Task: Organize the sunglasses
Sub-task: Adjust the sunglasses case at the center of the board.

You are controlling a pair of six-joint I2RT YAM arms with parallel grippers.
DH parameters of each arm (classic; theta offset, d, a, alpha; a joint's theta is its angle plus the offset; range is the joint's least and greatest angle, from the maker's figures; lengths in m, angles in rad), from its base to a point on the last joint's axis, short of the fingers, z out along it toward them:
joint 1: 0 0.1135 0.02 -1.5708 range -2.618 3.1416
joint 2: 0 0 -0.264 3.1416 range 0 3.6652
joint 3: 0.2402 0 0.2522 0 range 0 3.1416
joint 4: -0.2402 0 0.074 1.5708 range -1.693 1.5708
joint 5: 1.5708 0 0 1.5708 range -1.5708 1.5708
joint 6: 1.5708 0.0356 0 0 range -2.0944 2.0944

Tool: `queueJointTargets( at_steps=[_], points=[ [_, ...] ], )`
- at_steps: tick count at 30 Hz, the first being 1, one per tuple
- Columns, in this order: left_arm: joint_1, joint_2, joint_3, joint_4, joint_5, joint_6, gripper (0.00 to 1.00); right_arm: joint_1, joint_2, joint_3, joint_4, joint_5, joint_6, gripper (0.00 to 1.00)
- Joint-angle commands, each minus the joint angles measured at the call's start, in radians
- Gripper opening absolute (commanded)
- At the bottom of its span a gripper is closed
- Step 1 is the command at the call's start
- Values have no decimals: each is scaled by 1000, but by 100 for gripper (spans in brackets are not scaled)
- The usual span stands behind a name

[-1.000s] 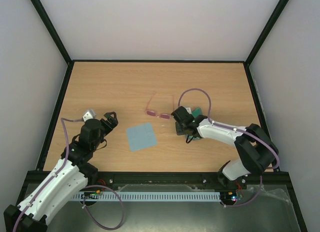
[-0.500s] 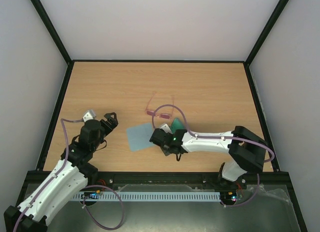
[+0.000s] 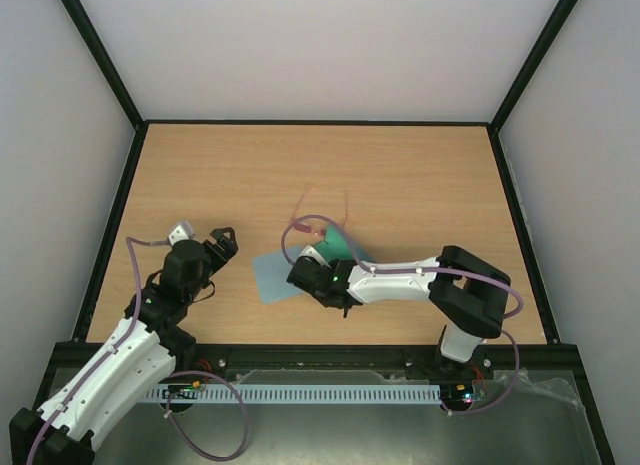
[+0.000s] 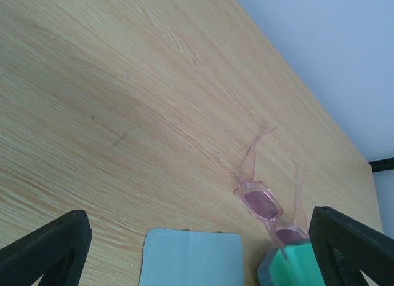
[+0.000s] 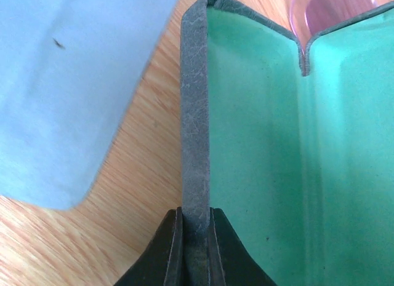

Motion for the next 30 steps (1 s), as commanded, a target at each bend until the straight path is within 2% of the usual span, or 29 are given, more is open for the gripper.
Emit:
queueJointTargets(
  at_steps=[1,11,12,14,15,20,23,26,30],
  points=[
    [6,7,-10,20,6,4,100,-10,29,35,98,22,-135,1],
    [6,27,-16,42,12,8,99,-135,65,17,175,12,-234,7],
    [6,26,-15,43,12,9,100,-146,65,16,177,15,-239,9],
    [6,23,-15,43,12,9,99,-154,59,11,179,12,-243,24],
    [6,21,-15,41,12,9,99,-155,55,9,176,3,-241,27],
    [5,18,-13,34,13,11,99,-152,34,-10,153,-39,-187,44],
    [5,13,-15,29,12,12,99,-137,15,-20,124,-60,-154,48],
    [5,8,-16,27,14,12,99,-111,-18,-37,107,-45,-105,61],
    [5,-1,-15,17,15,14,100,-79,-96,-59,90,-50,-35,73]
  ],
)
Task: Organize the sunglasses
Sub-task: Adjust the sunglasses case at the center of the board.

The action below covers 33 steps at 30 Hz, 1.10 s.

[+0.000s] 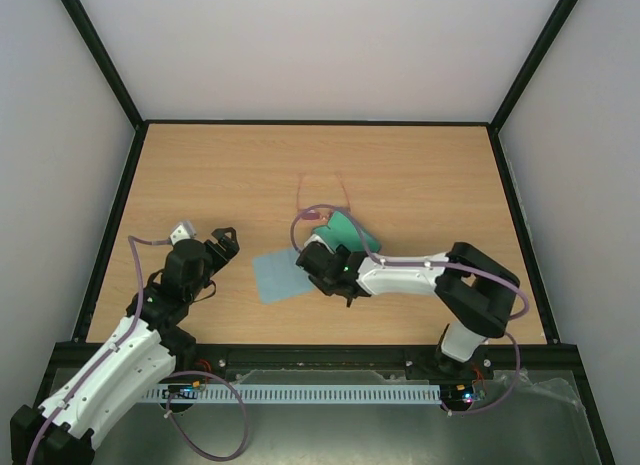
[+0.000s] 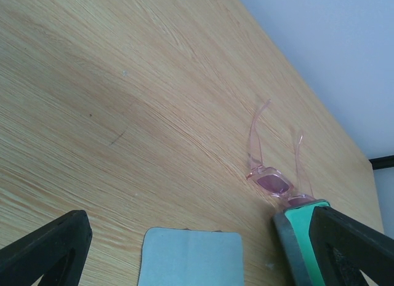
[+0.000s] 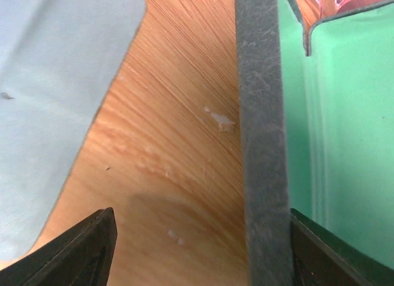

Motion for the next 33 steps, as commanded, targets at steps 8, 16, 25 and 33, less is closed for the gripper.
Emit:
queueJointTargets(
  at_steps=[8,16,25,33],
  points=[
    [5,-40,-9,-23,11,8,99,34,-293,-128,-75,-65,218,74],
    [4,-45,-6,-26,30,4,100,-27,-334,-143,-92,-56,396,37],
    [4,-71,-5,-39,33,9,99,-129,-380,-185,-59,-133,467,32],
    [4,-64,-12,-29,39,13,100,-132,-319,-257,17,-222,495,24]
  ],
)
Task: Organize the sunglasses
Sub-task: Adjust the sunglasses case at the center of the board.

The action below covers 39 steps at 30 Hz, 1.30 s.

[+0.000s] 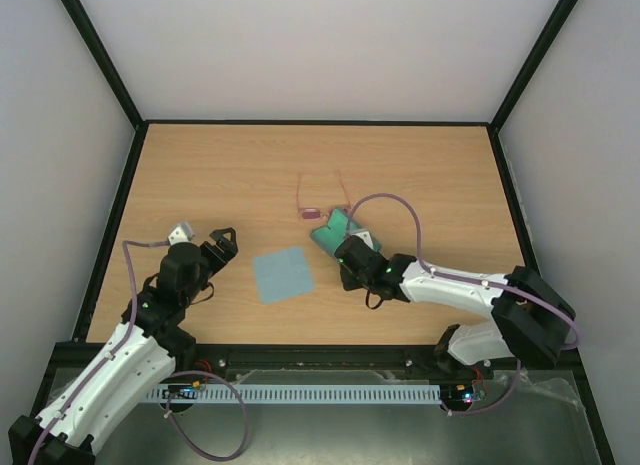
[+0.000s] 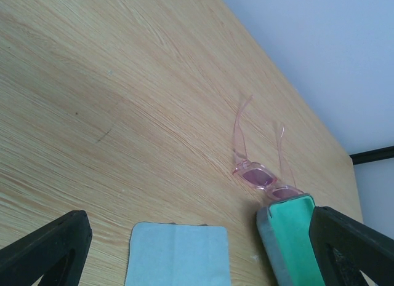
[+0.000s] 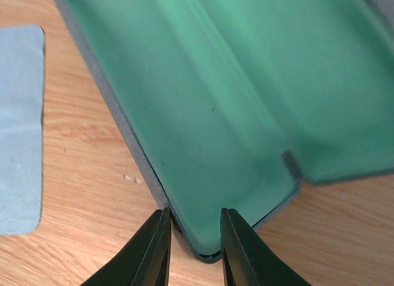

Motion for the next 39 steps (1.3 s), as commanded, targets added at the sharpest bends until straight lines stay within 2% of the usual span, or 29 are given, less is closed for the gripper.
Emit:
queueJointTargets(
  at_steps=[1,9,14,23,28,33,34,39],
  points=[
    [4,-3,-13,-7,9,13,100,-3,23,-58,38,-61,33,24],
    [4,-3,-28,5,10,12,100,-4,9,-76,-13,72,88,23],
    [4,-4,-31,3,12,15,100,-20,80,-51,-56,223,116,22],
    [4,-18,-37,-6,11,17,99,-43,182,0,-19,365,137,16],
    [4,-23,-38,-8,6,20,99,-50,246,42,-3,424,129,16],
    [4,-26,-34,-24,-1,33,100,-61,244,49,8,399,117,16],
    [4,-29,-33,-26,-2,36,99,-61,222,37,11,382,118,18],
    [5,-42,-42,17,41,92,99,-41,5,-38,-6,337,109,43]
  ],
)
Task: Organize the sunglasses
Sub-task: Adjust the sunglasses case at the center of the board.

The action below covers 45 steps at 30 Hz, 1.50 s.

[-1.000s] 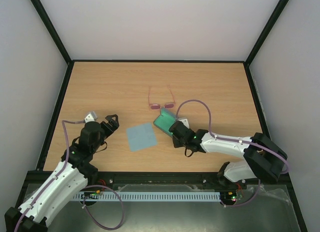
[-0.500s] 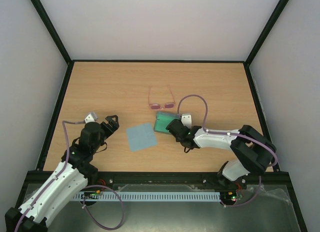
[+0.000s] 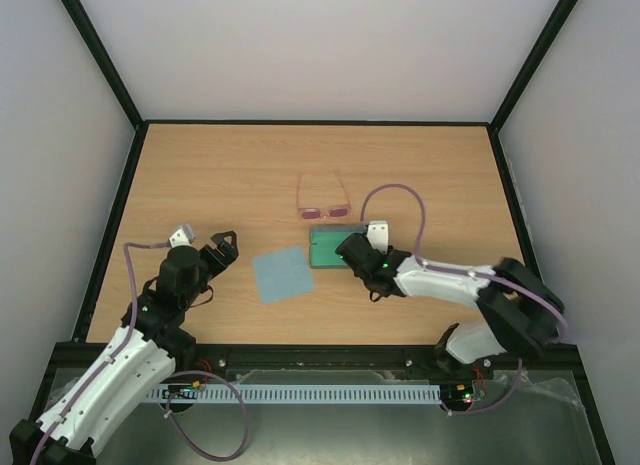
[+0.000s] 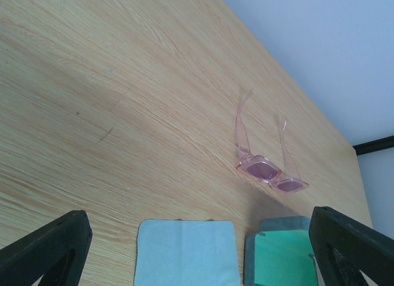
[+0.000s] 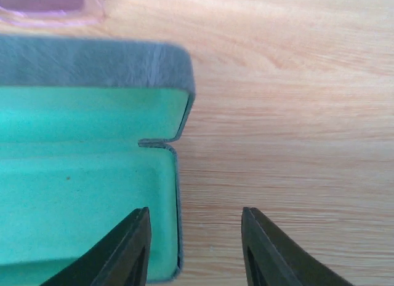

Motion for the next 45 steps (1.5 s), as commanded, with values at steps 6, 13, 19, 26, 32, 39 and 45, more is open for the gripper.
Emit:
queueJointTargets(
  at_steps=[6,13,19,26,32,39,45],
  points=[
    [5,60,-5,57,28,71,99,58,-321,-40,-43,-172,-63,52],
    [5,192,-6,151,14,68,100,63,-172,87,82,-557,-180,49],
    [7,262,-3,183,23,64,99,76,21,275,12,-605,-229,44],
    [9,261,-3,181,-6,80,100,129,71,226,74,-514,-196,45],
    [9,260,3,178,-9,82,100,207,211,337,93,-442,-178,36],
    [10,250,9,167,-13,88,99,212,386,454,67,-322,-150,23],
    [12,241,11,161,-20,98,99,177,396,433,77,-289,-131,22]
  ],
)
